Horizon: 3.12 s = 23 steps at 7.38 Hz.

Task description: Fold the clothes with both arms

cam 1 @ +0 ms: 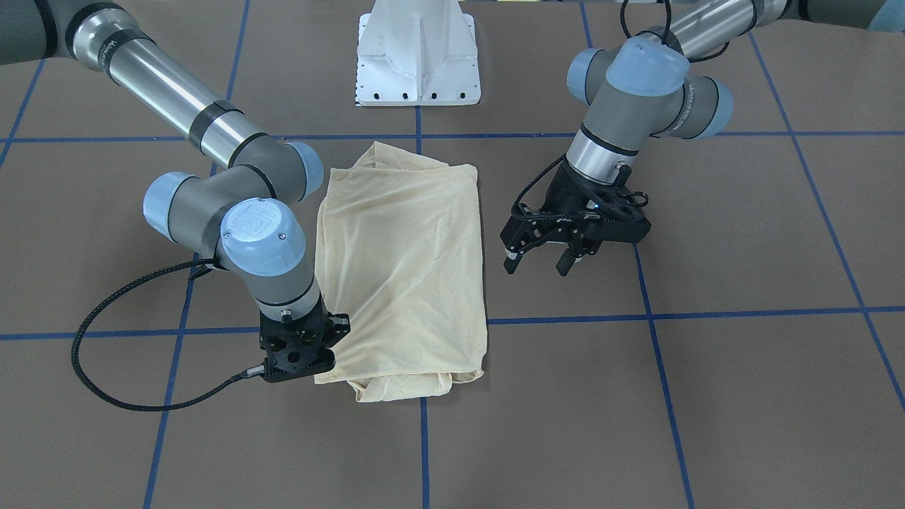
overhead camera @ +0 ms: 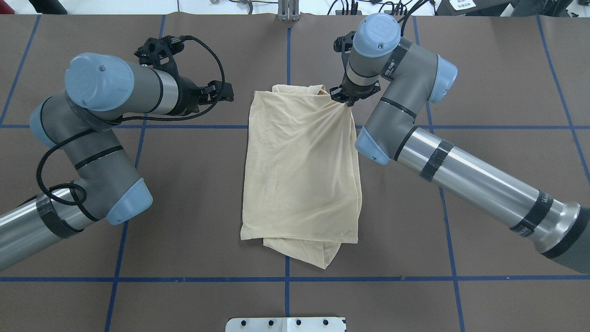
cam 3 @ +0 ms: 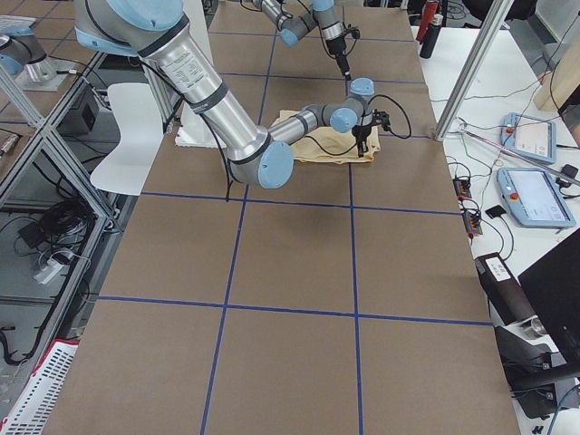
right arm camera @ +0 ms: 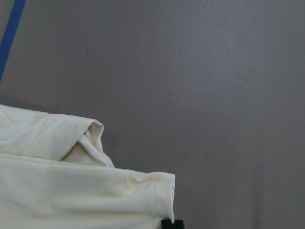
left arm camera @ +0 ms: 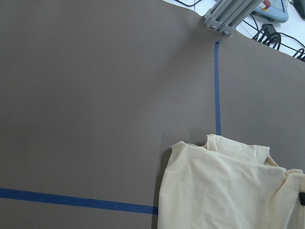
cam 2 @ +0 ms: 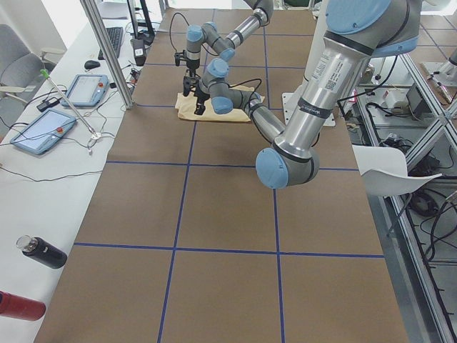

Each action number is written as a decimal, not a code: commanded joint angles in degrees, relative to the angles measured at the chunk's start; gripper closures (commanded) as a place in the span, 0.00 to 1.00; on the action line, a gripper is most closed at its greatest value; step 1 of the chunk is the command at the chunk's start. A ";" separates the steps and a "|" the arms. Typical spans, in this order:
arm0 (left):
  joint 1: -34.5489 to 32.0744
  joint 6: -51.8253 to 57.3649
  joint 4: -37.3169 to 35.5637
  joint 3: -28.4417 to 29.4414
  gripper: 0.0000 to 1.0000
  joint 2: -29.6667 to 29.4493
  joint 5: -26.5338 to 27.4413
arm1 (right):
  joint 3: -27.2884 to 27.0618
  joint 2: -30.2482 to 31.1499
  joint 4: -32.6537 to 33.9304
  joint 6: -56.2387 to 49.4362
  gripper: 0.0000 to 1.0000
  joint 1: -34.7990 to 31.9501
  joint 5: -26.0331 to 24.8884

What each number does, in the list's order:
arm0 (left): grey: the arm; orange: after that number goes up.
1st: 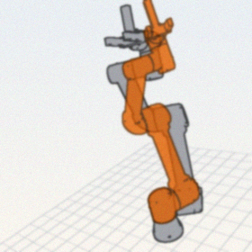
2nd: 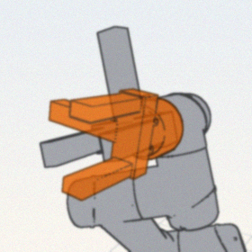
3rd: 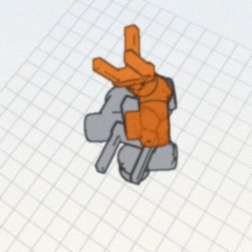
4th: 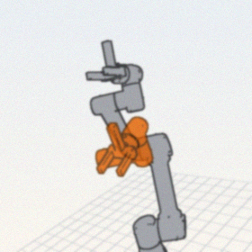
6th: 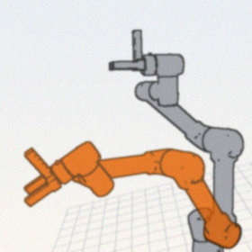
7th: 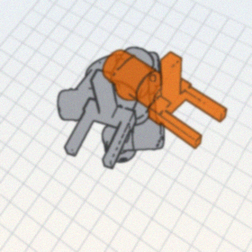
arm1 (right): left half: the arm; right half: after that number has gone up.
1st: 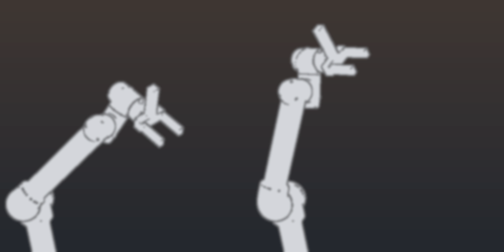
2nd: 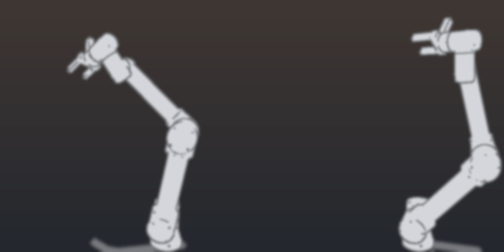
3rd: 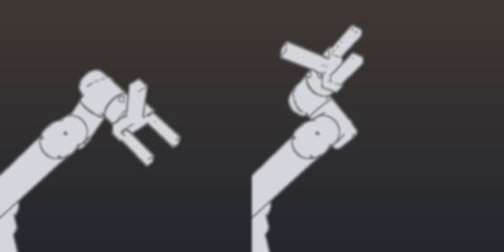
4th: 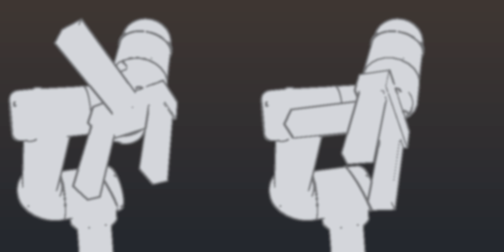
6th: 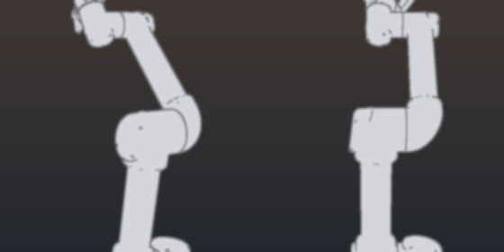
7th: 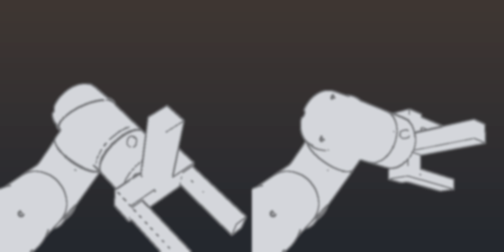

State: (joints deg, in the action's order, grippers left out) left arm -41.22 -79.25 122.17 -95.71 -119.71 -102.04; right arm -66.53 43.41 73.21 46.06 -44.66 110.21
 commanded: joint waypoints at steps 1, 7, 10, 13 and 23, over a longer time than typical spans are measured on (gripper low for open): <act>0.00 0.06 0.00 0.09 0.00 0.00 0.00 | -0.09 0.89 0.00 -1.77 1.00 -0.60 0.01; 0.44 -3.17 0.00 -3.50 0.00 0.61 -0.61 | -4.12 1.24 0.00 -0.37 0.00 -1.47 7.08; 8.93 -18.28 0.17 -6.41 0.00 1.31 -1.41 | -17.79 9.12 0.17 13.92 0.00 -1.66 13.62; 20.54 -26.03 7.70 -8.79 0.00 7.71 9.19 | -32.21 17.82 -0.09 23.28 0.00 0.26 13.90; 25.75 -25.69 3.52 -4.31 0.04 6.77 8.79 | -35.86 21.10 0.00 24.51 0.00 2.65 11.96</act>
State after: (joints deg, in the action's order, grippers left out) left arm -16.05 -104.95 127.14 -100.00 -112.43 -93.25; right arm -102.41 64.51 73.21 70.57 -42.04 122.17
